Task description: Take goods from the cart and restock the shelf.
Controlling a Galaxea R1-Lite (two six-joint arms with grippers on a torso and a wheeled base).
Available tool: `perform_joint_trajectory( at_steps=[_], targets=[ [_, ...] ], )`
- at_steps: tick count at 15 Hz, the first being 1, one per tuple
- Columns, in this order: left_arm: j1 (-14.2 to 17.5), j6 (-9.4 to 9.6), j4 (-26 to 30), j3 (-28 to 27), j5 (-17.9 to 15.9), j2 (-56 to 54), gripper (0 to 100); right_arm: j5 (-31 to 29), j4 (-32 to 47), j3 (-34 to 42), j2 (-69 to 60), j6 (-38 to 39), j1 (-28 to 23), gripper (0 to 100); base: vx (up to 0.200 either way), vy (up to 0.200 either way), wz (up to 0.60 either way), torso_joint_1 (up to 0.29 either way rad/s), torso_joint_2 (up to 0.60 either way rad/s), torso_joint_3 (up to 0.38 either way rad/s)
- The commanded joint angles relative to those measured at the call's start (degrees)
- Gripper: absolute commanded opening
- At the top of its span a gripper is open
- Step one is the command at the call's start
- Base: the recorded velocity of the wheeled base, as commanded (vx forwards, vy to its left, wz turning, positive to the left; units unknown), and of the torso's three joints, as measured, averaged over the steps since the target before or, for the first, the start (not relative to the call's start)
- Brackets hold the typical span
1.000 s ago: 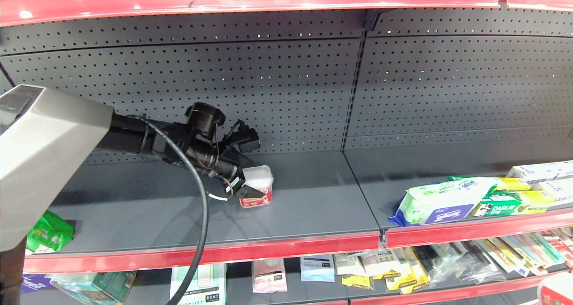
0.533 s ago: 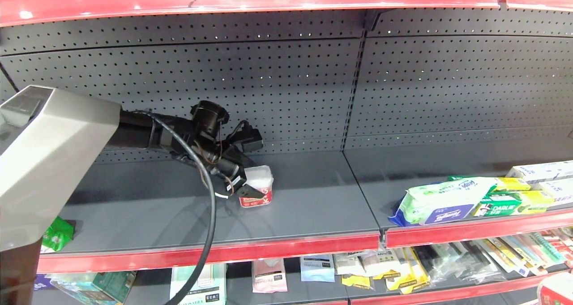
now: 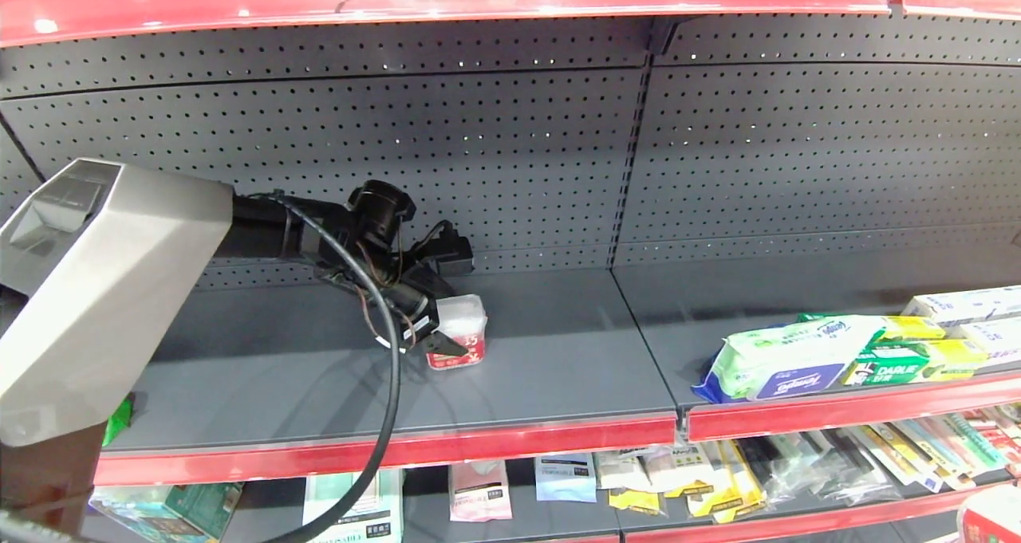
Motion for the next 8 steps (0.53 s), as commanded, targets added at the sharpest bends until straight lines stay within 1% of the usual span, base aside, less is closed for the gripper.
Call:
perform_joint_trajectory(
  at_steps=[1, 4, 7, 8],
  targets=[
    [0.0, 0.3, 1.2, -1.9, 0.0, 1.2, 100, 0.0, 0.0, 0.0, 0.1, -0.1, 0.0, 0, 0.0, 0.0, 0.0, 0.0, 0.0, 0.0],
    [-0.1, 0.57, 1.4, -2.6, 0.0, 1.9, 100, 0.0, 0.0, 0.0, 0.1, -0.7, 0.0, 0, 0.0, 0.0, 0.0, 0.0, 0.0, 0.0],
    [-0.1, 2.24, 2.1, -3.3, 0.0, 2.4, 100, 0.0, 0.0, 0.0, 0.1, -0.8, 0.0, 0, 0.0, 0.0, 0.0, 0.0, 0.0, 0.0],
    [-0.1, 2.32, 2.9, -3.7, -0.1, 2.5, 100, 0.0, 0.0, 0.0, 0.1, -0.9, 0.0, 0, 0.0, 0.0, 0.0, 0.0, 0.0, 0.0]
  ],
)
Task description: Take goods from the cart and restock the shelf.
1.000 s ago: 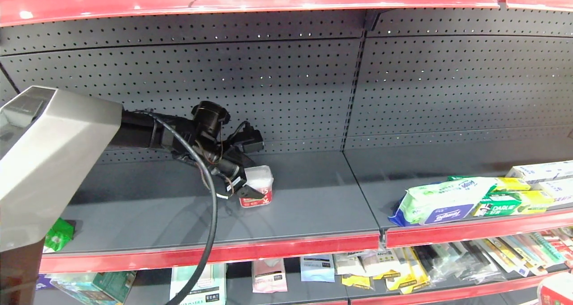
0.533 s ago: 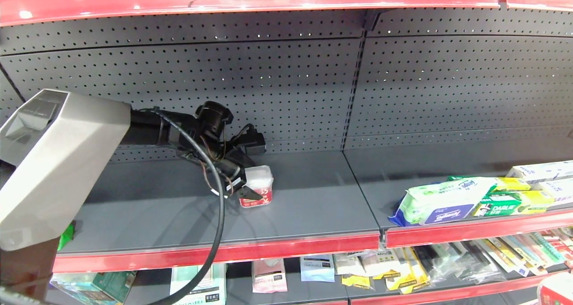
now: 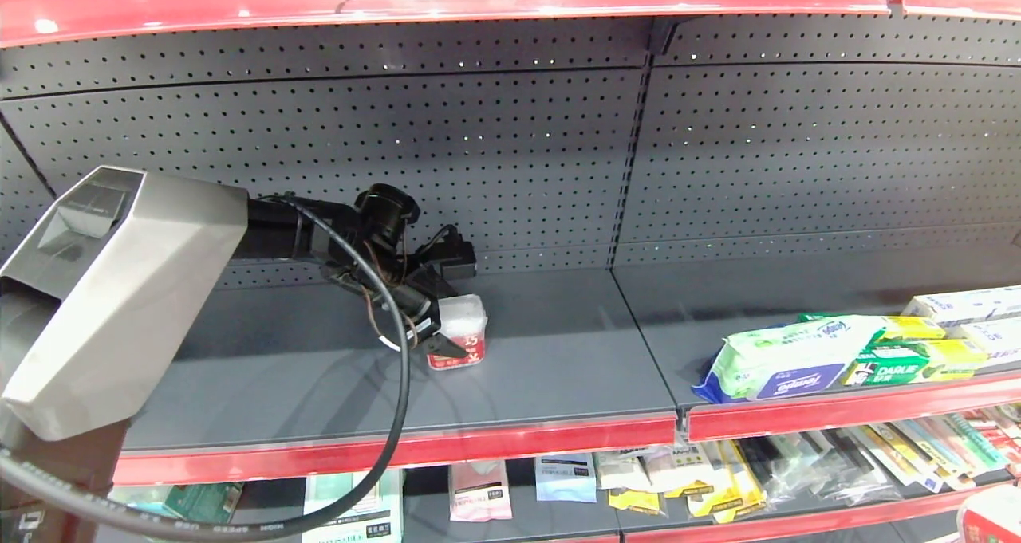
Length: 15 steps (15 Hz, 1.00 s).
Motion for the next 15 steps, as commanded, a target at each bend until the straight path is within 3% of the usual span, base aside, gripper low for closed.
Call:
perform_joint_trajectory(
  at_steps=[1, 5, 15],
  targets=[
    [0.0, 0.25, 1.5, -1.2, 0.0, 0.2, 100, 0.0, 0.0, 0.0, 0.1, 0.0, 0.0, 0, 0.0, 0.0, 0.0, 0.0, 0.0, 0.0],
    [0.0, 3.15, 5.1, -6.9, 0.0, 2.5, 100, 0.0, -0.1, 0.0, 0.1, -0.4, 0.0, 0, 0.0, 0.0, 0.0, 0.0, 0.0, 0.0],
    [-0.1, 3.24, 6.2, -7.7, -0.2, 2.8, 100, 0.0, -0.1, 0.0, 0.2, -0.3, -0.1, 0, 0.0, 0.0, 0.0, 0.0, 0.0, 0.0]
  ],
)
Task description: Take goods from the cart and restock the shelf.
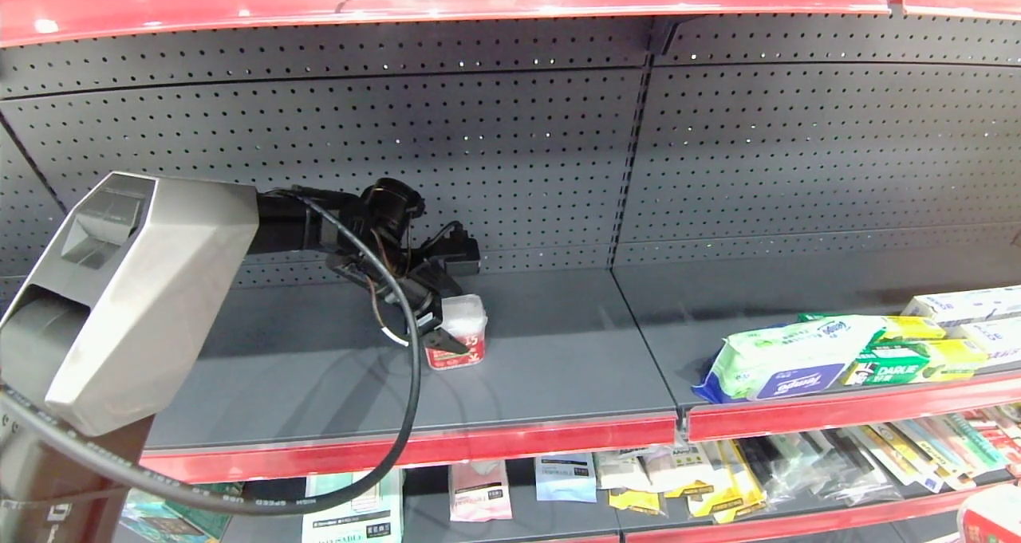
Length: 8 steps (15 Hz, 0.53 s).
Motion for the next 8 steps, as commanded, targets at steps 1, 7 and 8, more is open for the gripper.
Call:
perform_joint_trajectory(
  at_steps=[1, 7, 8],
  targets=[
    [0.0, -0.04, 0.0, 0.1, -0.1, 0.0, 100, 0.0, 0.0, 0.0, 0.1, 0.0, -0.1, 0, 0.0, 0.0, 0.0, 0.0, 0.0, 0.0],
    [0.0, 0.04, 0.0, 0.3, -0.1, -0.1, 100, 0.0, 0.0, 0.0, 0.1, 0.0, -0.1, 0, 0.0, 0.0, 0.0, 0.0, 0.0, 0.0],
    [0.0, 0.04, 0.0, 0.3, -0.1, -0.1, 100, 0.0, 0.1, 0.0, 0.1, 0.0, -0.1, 0, 0.0, 0.0, 0.0, 0.0, 0.0, 0.0]
  ],
)
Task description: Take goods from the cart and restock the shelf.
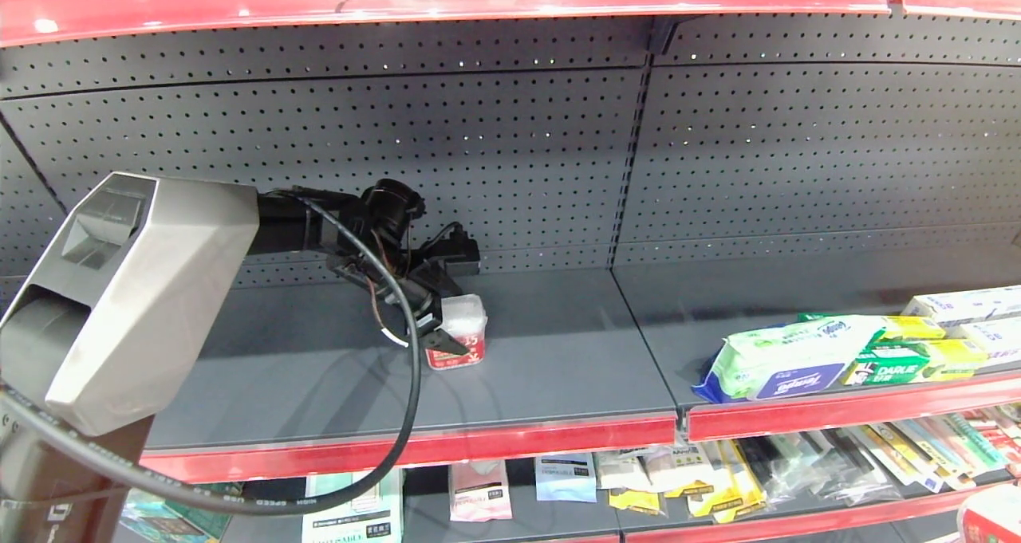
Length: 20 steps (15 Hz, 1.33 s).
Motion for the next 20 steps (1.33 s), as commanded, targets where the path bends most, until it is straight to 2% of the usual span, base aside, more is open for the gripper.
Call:
perform_joint_trajectory(
  at_steps=[1, 4, 5, 7, 12, 14, 17, 20],
  targets=[
    [0.0, 0.02, 0.0, 0.0, 0.0, -0.1, 100, 0.0, 0.0, 0.0, 0.1, 0.0, 0.0, 0, 0.0, 0.0, 0.0, 0.0, 0.0, 0.0],
    [0.0, 0.02, 0.0, 0.1, 0.0, -0.1, 100, 0.0, -0.1, 0.0, 0.1, 0.0, 0.0, 0, 0.0, 0.0, 0.0, 0.0, 0.0, 0.0],
    [0.0, 0.11, 0.0, 0.2, 0.0, -0.1, 0, 0.0, -0.1, 0.0, 0.1, 0.0, 0.0, 0, 0.0, 0.0, 0.0, 0.0, 0.0, 0.0],
    [0.1, 0.72, 0.0, 0.3, 0.0, -0.1, 0, 0.0, -0.1, 0.0, 0.1, 0.0, 0.0, 0, 0.0, 0.0, 0.0, 0.0, 0.0, 0.0],
    [0.1, 0.81, 0.4, 0.7, -0.1, -0.4, 0, 0.0, -0.1, 0.0, 0.1, 0.0, 0.0, 0, 0.0, 0.0, 0.0, 0.0, 0.0, 0.0],
    [0.1, 1.34, 4.9, 0.6, -0.6, -1.6, 0, 0.0, -0.1, 0.0, 0.1, 0.0, 0.0, 0, 0.0, 0.0, 0.0, 0.0, 0.0, 0.0],
    [0.7, 1.34, 5.8, 0.9, -1.8, -3.3, 0, 0.0, -0.1, 0.0, 0.1, 0.0, 0.0, 0, 0.0, 0.0, 0.0, 0.0, 0.0, 0.0],
    [1.6, 3.18, 5.7, 8.7, -3.9, -8.1, 0, 0.0, -0.1, 0.0, 0.1, 0.0, 0.0, 0, 0.0, 0.0, 0.0, 0.0, 0.0, 0.0]
  ],
)
